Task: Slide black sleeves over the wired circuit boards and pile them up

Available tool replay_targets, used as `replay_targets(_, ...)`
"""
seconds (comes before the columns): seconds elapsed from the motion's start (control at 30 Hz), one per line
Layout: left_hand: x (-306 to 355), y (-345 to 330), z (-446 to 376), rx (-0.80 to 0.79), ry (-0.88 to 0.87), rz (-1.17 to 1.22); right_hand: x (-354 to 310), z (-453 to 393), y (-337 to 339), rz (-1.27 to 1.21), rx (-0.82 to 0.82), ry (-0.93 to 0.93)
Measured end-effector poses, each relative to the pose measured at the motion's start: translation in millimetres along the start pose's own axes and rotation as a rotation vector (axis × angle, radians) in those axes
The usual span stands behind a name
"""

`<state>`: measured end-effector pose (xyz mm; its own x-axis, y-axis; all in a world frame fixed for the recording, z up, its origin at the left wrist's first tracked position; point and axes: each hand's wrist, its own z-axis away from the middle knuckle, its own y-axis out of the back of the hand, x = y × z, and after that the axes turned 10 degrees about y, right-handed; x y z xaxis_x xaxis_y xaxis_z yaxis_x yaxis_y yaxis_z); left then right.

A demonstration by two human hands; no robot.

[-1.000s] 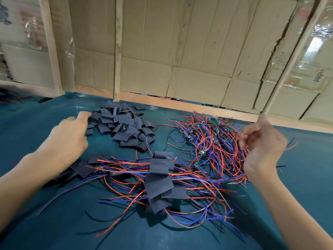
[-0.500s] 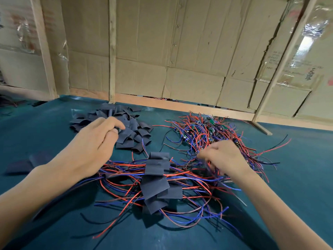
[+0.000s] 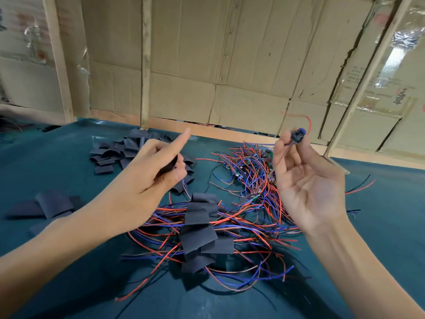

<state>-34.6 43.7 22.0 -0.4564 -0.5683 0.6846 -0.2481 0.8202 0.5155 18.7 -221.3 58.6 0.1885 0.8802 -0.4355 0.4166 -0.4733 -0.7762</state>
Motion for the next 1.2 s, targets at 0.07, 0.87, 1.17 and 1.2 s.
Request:
replay_targets(0.07,9,-1,4,0.062,0.011,0.047,0,3,-5,-0.003,0.006,-0.003)
replay_targets(0.87,42,-9,20,-0.092,-0.123,-0.192,32,42,-23,0.941,-0.511,-0.162)
replay_targets(1.17,39,-5,17,-0.116,0.019,-0.092,24,32,-19,0.748,-0.335,-0.243)
replay_targets(1.2,39,-5,17,-0.128,0.02,-0.08,28,36,-19,0.76,-0.377,-0.262)
